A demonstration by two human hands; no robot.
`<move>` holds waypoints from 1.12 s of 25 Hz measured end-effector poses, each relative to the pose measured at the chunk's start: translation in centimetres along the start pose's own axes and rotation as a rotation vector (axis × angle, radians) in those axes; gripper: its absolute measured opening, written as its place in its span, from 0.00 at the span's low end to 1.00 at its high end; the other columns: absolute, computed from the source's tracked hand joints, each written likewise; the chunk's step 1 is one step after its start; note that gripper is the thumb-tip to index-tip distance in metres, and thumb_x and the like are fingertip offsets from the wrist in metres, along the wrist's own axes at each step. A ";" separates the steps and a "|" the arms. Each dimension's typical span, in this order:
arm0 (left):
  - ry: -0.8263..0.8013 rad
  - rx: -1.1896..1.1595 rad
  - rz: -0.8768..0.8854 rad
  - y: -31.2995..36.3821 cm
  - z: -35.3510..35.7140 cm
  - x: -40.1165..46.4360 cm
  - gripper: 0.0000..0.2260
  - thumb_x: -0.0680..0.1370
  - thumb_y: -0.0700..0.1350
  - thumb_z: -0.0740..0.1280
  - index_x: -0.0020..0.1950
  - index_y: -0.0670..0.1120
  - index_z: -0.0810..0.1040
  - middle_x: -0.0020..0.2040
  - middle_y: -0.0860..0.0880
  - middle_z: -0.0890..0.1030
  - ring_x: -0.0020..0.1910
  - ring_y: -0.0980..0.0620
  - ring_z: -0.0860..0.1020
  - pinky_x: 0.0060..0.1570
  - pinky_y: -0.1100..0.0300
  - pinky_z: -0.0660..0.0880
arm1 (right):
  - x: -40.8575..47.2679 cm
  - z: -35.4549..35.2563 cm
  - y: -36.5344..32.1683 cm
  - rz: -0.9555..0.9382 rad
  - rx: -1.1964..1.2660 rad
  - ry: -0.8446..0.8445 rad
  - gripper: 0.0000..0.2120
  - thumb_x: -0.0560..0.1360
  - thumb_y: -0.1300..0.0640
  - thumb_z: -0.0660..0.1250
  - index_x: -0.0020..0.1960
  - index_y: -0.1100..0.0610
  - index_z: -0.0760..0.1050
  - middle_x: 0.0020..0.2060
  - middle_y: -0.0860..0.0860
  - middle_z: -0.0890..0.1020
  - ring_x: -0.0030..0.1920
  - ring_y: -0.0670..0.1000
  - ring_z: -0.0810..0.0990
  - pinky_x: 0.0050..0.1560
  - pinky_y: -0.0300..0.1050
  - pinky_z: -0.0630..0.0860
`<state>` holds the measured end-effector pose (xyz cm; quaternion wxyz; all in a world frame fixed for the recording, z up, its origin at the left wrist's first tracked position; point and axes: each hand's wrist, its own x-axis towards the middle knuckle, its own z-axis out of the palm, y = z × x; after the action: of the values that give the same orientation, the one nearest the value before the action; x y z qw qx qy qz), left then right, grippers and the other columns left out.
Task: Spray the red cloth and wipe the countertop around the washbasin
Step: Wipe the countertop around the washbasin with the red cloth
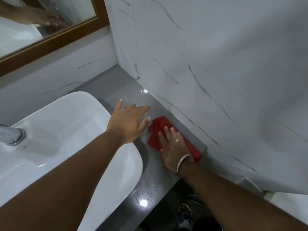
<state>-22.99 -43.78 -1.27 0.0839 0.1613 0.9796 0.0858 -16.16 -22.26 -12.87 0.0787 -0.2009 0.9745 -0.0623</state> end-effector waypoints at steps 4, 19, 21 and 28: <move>-0.025 0.020 0.004 -0.1 -0.2 -0.1 0.30 0.81 0.65 0.42 0.80 0.56 0.58 0.76 0.54 0.70 0.79 0.49 0.61 0.77 0.41 0.41 | -6.9 0.5 1.4 -0.328 0.004 -0.066 0.32 0.71 0.48 0.60 0.75 0.50 0.60 0.76 0.56 0.62 0.74 0.60 0.61 0.73 0.59 0.59; -0.015 -0.017 0.026 -0.4 -0.1 0.0 0.32 0.79 0.67 0.38 0.81 0.56 0.53 0.78 0.53 0.67 0.79 0.48 0.60 0.78 0.41 0.42 | -5.4 -0.2 5.4 -0.224 -0.081 0.002 0.33 0.70 0.46 0.62 0.74 0.47 0.62 0.74 0.57 0.66 0.72 0.61 0.64 0.66 0.63 0.69; -0.013 -0.022 0.021 -0.3 0.0 0.1 0.31 0.80 0.66 0.40 0.81 0.57 0.52 0.78 0.53 0.67 0.79 0.48 0.59 0.78 0.41 0.41 | -0.9 -0.6 5.2 -0.016 -0.037 -0.010 0.32 0.72 0.47 0.59 0.75 0.49 0.59 0.75 0.59 0.64 0.72 0.64 0.63 0.68 0.64 0.66; 0.009 0.011 0.030 -0.3 0.2 0.0 0.30 0.82 0.66 0.43 0.81 0.56 0.53 0.78 0.53 0.67 0.79 0.47 0.60 0.78 0.38 0.44 | -8.3 0.7 1.2 -0.211 -0.006 -0.006 0.34 0.70 0.44 0.63 0.74 0.47 0.61 0.75 0.55 0.64 0.73 0.60 0.63 0.70 0.61 0.62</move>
<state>-23.09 -44.05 -1.54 0.0772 0.1759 0.9779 0.0822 -8.94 -17.94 -12.68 0.0741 -0.3027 0.9479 -0.0664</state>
